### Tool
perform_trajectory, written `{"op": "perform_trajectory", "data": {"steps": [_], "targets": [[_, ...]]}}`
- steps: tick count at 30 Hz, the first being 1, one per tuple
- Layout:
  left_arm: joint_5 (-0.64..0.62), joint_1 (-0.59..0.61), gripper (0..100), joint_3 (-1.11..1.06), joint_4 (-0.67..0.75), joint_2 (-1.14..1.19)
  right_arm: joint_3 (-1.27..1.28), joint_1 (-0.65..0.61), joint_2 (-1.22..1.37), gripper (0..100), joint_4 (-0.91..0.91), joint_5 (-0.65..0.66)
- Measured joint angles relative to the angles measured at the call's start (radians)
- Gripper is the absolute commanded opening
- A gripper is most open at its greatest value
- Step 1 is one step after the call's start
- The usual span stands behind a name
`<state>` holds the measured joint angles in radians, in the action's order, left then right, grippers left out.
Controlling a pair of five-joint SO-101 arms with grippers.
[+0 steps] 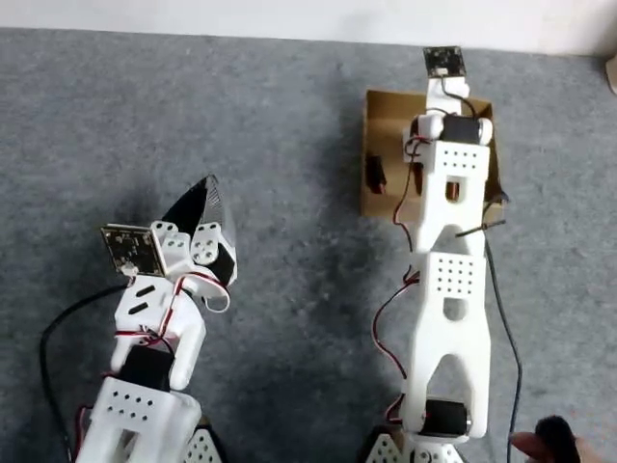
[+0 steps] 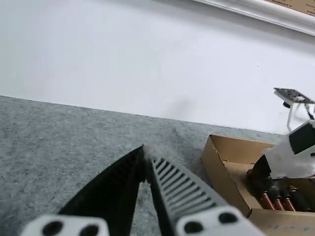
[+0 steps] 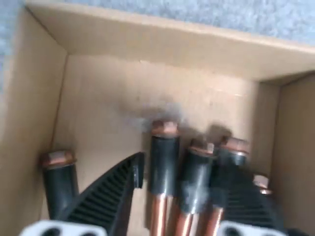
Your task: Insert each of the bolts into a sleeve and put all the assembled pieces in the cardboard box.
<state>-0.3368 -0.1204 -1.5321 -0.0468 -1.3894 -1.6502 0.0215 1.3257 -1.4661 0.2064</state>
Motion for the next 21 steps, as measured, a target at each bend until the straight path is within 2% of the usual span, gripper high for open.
{"op": "perform_trajectory", "data": {"steps": [8,14,21], "targets": [[0.0,0.0,1,0.0,0.0,0.0,-0.003,-0.015,-0.08,32.8,-0.12,0.0],[0.0,0.0,1,0.0,0.0,0.0,-0.003,-0.097,-0.331,32.8,-0.267,0.0],[0.0,0.0,1,0.0,0.0,0.0,-0.005,-0.129,-0.651,32.8,-0.279,-0.077]]}}
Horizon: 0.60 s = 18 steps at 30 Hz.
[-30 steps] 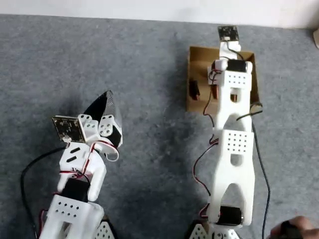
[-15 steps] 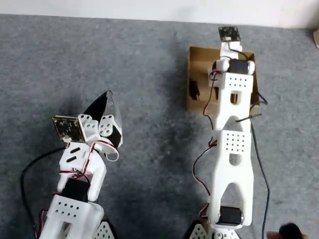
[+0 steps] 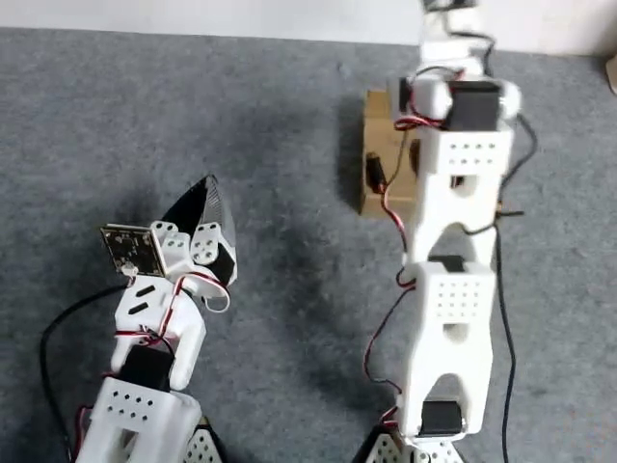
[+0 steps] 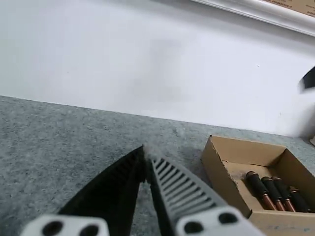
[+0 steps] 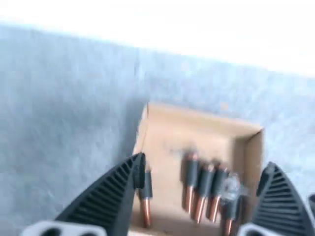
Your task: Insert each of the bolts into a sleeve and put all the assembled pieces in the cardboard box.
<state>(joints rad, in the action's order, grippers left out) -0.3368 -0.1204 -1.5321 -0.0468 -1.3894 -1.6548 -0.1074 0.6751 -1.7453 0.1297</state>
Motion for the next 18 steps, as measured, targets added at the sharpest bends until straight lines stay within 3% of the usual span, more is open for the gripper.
{"op": "perform_trajectory", "data": {"steps": [11,18], "targets": [[0.028,-0.014,1,-0.002,0.0,0.0,-0.011,0.0,-0.546,32.8,0.0,-0.031],[0.144,-0.064,1,-0.002,-0.084,0.0,0.468,-0.006,-1.071,32.8,0.0,-0.031]]}}
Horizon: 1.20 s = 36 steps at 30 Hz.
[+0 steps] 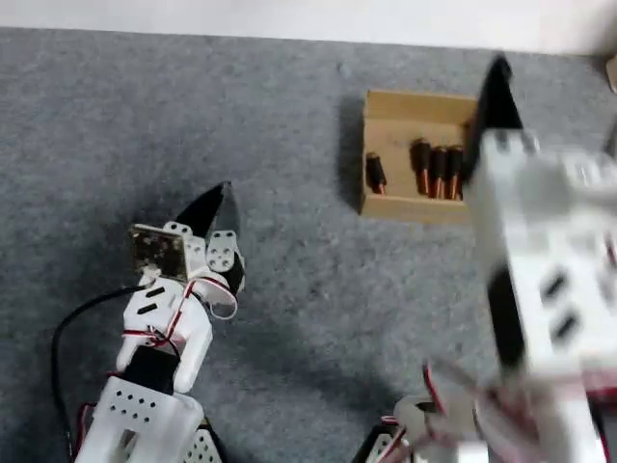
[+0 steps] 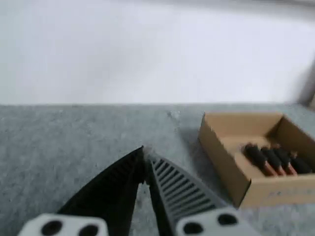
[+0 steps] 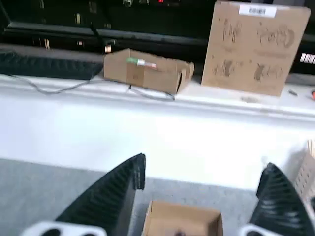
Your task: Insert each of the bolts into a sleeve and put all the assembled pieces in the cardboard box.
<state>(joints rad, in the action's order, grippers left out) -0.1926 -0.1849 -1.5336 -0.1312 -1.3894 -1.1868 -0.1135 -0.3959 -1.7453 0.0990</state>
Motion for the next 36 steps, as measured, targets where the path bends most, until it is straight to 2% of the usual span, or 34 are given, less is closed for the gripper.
{"op": "perform_trajectory", "data": {"steps": [6,14,20,24,29,32,36], "targets": [[0.008,-0.002,1,0.052,-0.178,0.0,0.621,-0.002,-0.433,32.8,0.02,0.0],[0.051,-0.002,1,0.104,-0.238,0.0,1.442,-0.002,-1.007,32.8,0.292,0.0],[0.055,0.0,1,0.219,-0.474,0.0,1.958,-0.002,-1.389,32.8,0.46,0.0],[0.057,0.038,1,0.258,-0.683,-0.002,2.108,0.0,-1.419,32.8,0.485,-0.002],[0.077,0.126,1,0.261,-0.81,-0.021,2.14,0.002,-1.422,32.8,0.493,-0.002],[0.121,0.133,1,0.236,-0.867,-0.12,2.191,0.0,-1.422,32.8,0.493,-0.002],[0.143,0.143,1,0.106,-0.937,-0.361,2.243,0.002,-1.422,32.8,0.493,-0.002]]}}
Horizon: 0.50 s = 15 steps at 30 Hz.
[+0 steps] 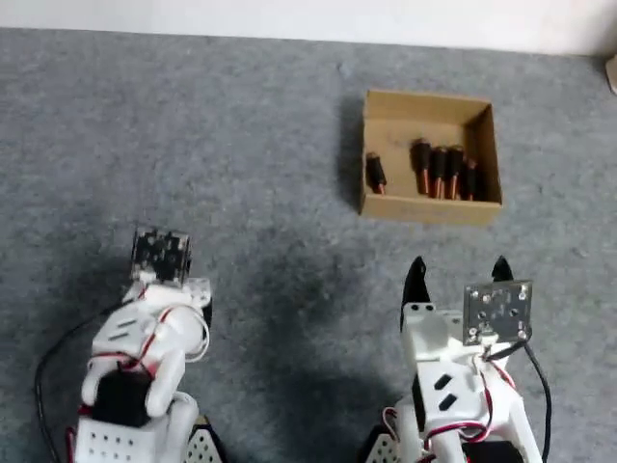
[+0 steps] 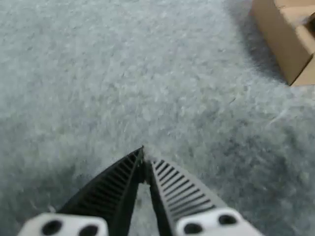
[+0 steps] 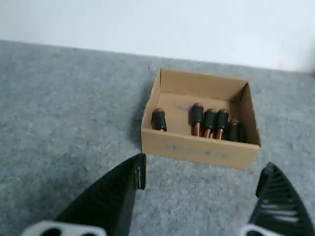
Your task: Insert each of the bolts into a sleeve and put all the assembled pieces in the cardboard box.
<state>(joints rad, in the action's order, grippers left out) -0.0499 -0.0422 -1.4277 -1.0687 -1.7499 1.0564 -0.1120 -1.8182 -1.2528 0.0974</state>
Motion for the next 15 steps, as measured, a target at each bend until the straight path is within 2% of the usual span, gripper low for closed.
{"op": "perform_trajectory", "data": {"steps": [6,9,15], "targets": [[0.038,-0.003,1,-0.012,-0.044,-0.037,0.058,-0.002,0.0,32.8,0.0,-0.043],[0.044,-0.002,1,-0.012,-0.112,-0.068,0.092,-0.003,0.0,32.8,0.0,-0.064],[0.044,-0.002,1,-0.086,-0.166,-0.071,0.328,-0.002,0.0,32.8,0.052,-0.071]]}}
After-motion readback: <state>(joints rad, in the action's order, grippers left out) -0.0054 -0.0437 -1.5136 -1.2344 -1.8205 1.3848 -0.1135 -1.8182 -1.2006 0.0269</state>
